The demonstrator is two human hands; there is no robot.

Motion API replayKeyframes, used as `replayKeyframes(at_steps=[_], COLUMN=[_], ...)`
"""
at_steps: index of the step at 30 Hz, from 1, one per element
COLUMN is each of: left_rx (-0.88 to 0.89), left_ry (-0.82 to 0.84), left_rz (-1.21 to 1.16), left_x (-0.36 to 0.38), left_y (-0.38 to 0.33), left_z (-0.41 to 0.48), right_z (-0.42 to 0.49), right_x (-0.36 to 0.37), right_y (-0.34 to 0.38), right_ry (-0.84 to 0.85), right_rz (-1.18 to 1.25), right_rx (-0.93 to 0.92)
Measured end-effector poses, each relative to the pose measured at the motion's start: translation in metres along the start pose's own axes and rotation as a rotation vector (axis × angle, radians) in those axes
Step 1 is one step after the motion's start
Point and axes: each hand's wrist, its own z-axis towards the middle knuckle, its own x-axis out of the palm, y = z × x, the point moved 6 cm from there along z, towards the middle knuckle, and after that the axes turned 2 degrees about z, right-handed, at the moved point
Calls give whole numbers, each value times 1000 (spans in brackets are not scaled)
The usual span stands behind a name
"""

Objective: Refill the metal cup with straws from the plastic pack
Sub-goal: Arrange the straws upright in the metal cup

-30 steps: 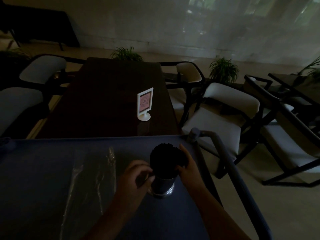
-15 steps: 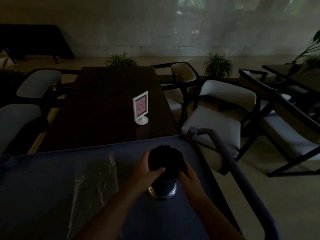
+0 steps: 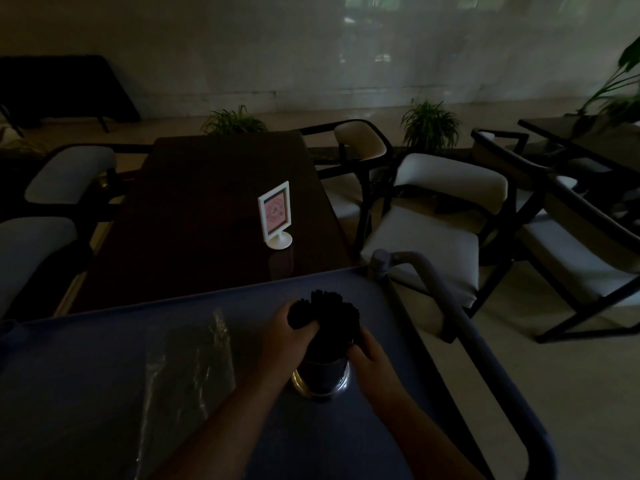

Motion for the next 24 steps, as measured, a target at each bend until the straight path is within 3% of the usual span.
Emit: replayKeyframes(at_steps=[9,14,20,24], left_rx=[48,97,172,211], left_ry=[-153,-112,-192,-172], left_rz=[-154,-276,-464,-512], left_x=[-11,-24,-57,-67], left_y=[-31,-61,-83,-93], left_z=[-4,-10,-13,-13], right_z=[-1,-2,-2,-1], right_x=[1,1,-9,-19], right_y=[3,0,14,13], right_ry=[1,21,6,-7], right_rz=[-32,-52,-91,-92], right_rx=[0,15,-53,7])
